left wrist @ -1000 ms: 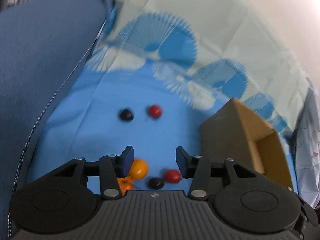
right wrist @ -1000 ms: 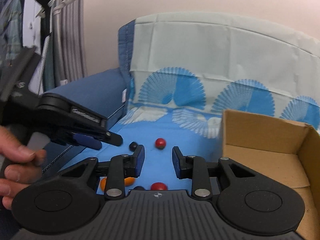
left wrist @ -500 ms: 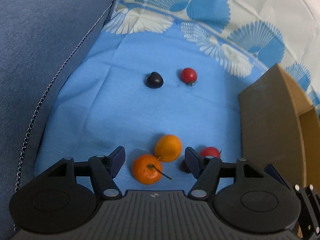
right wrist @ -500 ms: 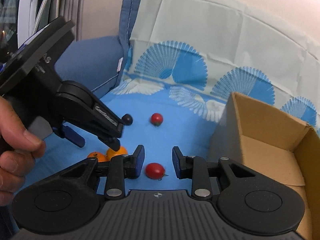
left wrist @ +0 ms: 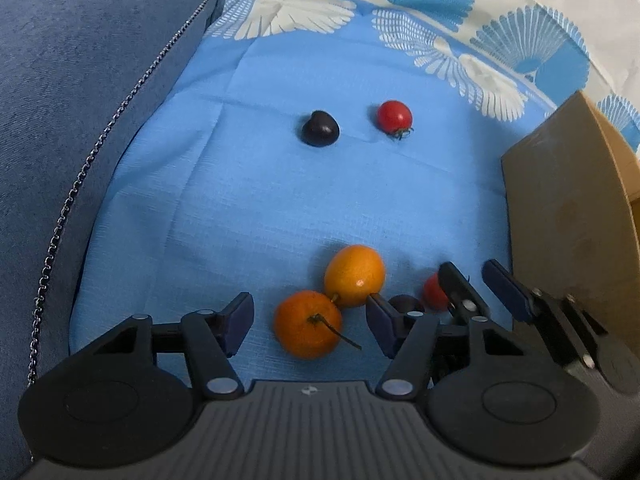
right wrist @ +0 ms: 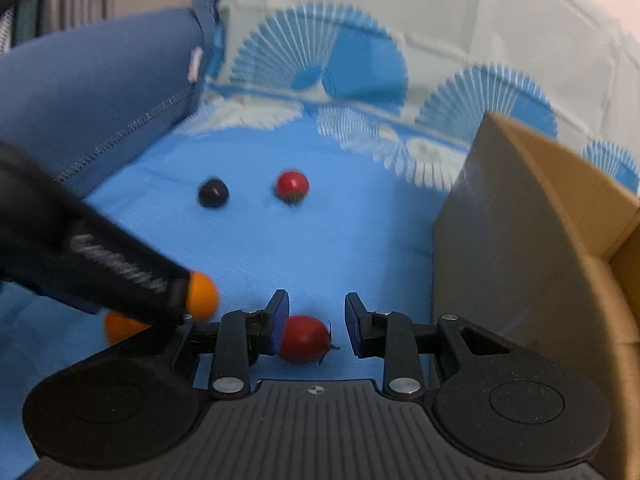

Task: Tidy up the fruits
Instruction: 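Grasp a red cherry tomato with the right gripper while the left grasps a mandarin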

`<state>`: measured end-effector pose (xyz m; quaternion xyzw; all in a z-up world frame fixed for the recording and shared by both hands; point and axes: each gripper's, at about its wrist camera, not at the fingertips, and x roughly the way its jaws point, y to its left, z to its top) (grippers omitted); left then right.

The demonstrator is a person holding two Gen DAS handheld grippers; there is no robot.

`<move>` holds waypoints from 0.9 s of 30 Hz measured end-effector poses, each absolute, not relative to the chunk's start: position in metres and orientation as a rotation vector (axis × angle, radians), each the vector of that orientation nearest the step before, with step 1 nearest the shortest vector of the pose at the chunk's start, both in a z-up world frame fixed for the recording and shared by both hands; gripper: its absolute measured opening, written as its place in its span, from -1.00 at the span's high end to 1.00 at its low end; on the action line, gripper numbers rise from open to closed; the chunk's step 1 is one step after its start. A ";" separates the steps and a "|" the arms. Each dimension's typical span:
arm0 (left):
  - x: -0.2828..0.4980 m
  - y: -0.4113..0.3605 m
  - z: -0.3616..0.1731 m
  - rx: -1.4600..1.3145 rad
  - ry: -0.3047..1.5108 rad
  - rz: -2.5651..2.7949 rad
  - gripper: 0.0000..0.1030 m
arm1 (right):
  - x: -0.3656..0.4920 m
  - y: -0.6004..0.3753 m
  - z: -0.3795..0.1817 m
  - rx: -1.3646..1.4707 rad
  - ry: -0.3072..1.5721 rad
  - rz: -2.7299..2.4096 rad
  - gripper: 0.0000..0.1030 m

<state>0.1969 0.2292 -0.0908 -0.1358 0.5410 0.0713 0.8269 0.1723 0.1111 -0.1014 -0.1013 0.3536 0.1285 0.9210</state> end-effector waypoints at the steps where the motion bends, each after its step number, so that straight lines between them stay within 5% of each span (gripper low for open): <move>1: 0.197 0.229 -0.091 -0.289 1.146 0.153 -0.28 | 0.176 0.110 -0.105 -0.192 0.735 0.267 0.31; 13: 0.197 0.229 -0.094 -0.285 1.170 0.153 0.06 | 0.182 0.110 -0.112 -0.172 0.773 0.365 0.29; 15: 0.198 0.229 -0.095 -0.278 1.175 0.154 0.18 | 0.181 0.110 -0.113 -0.168 0.776 0.380 0.42; 27: 0.183 0.229 -0.075 -0.264 1.106 0.147 0.21 | 0.151 0.095 -0.085 -0.180 0.716 0.390 0.42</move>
